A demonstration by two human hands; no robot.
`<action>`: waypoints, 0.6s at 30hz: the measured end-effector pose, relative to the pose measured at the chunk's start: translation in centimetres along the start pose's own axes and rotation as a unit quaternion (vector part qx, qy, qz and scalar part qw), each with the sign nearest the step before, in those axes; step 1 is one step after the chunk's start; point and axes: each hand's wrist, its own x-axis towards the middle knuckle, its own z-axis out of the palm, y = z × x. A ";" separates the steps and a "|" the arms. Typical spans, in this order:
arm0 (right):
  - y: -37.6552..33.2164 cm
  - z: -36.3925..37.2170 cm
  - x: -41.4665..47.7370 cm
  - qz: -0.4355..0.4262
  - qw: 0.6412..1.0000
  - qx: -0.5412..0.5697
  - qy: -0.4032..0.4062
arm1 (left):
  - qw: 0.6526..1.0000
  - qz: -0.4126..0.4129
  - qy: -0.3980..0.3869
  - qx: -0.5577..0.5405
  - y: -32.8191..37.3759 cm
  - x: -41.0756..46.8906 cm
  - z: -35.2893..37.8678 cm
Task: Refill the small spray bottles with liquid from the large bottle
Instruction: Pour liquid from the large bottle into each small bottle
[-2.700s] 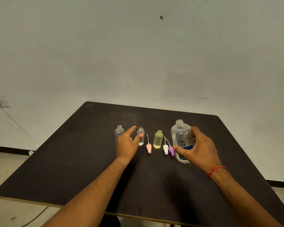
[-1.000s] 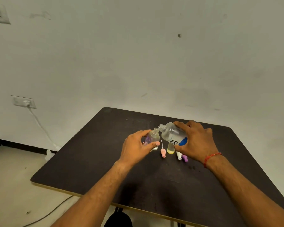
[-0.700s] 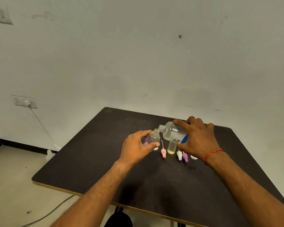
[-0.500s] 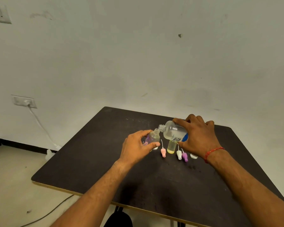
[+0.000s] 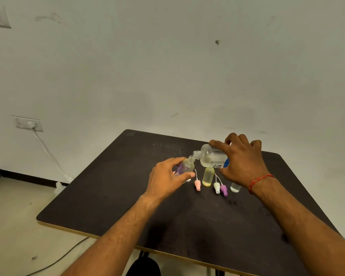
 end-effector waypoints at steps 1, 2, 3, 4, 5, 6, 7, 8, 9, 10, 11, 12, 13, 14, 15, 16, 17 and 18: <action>0.0 -0.1 0.0 -0.001 1.000 -0.002 0.000 | 1.000 -0.001 0.000 0.000 0.0 0.0 0.0; 0.0 -0.1 0.0 -0.002 1.000 -0.004 -0.001 | 1.000 -0.001 0.000 -0.001 0.0 0.0 0.0; -0.1 -0.2 0.0 -0.003 1.000 -0.006 -0.001 | 1.000 0.000 0.000 0.000 0.0 -0.1 0.0; -0.1 -0.2 0.0 -0.004 1.000 -0.008 0.001 | 1.000 0.000 0.000 0.000 0.0 -0.1 0.0; -0.2 -0.3 0.1 -0.004 1.000 -0.010 0.003 | 1.000 0.001 -0.002 0.000 0.1 -0.1 0.0; -0.2 -0.4 0.0 -0.005 1.000 -0.013 0.006 | 1.000 0.001 -0.004 -0.001 0.1 -0.1 0.1; -0.2 -0.4 0.0 -0.005 1.000 -0.016 0.009 | 1.000 0.000 -0.005 -0.001 0.1 -0.1 0.1; -0.2 -0.5 0.0 -0.006 1.000 -0.018 0.012 | 1.000 0.000 -0.006 -0.001 0.1 0.0 0.1; -0.3 -0.5 0.0 -0.008 1.000 -0.020 0.014 | 1.000 0.000 -0.005 -0.002 0.2 -0.1 0.1; -0.3 -0.6 0.1 -0.010 1.000 -0.021 0.016 | 1.000 -0.001 -0.004 -0.004 0.2 -0.1 0.1; -0.3 -0.6 0.1 -0.011 1.000 -0.022 0.018 | 1.000 -0.002 -0.003 -0.005 0.2 -0.1 0.1; -0.3 -0.6 0.1 -0.012 0.999 -0.022 0.020 | 1.000 -0.002 -0.002 -0.005 0.3 -0.1 0.1; -0.3 -0.7 0.1 -0.013 0.999 -0.022 0.022 | 1.000 -0.003 -0.003 -0.005 0.3 -0.1 0.1; -0.2 -0.7 0.1 -0.013 0.999 -0.024 0.022 | 1.000 -0.003 -0.004 -0.005 0.3 -0.1 0.1; -0.2 -0.7 0.1 -0.013 0.999 -0.025 0.021 | 1.000 -0.003 -0.005 -0.005 0.4 -0.1 0.1; -0.2 -0.7 0.0 -0.013 0.999 -0.025 0.020 | 1.000 -0.004 -0.007 -0.006 0.4 -0.1 0.1; -0.2 -0.7 0.0 -0.014 0.999 -0.025 0.019 | 1.000 -0.006 -0.008 -0.007 0.4 -0.1 0.1; -0.2 -0.8 0.0 -0.014 0.999 -0.025 0.020 | 1.000 -0.007 -0.009 -0.008 0.5 -0.1 0.1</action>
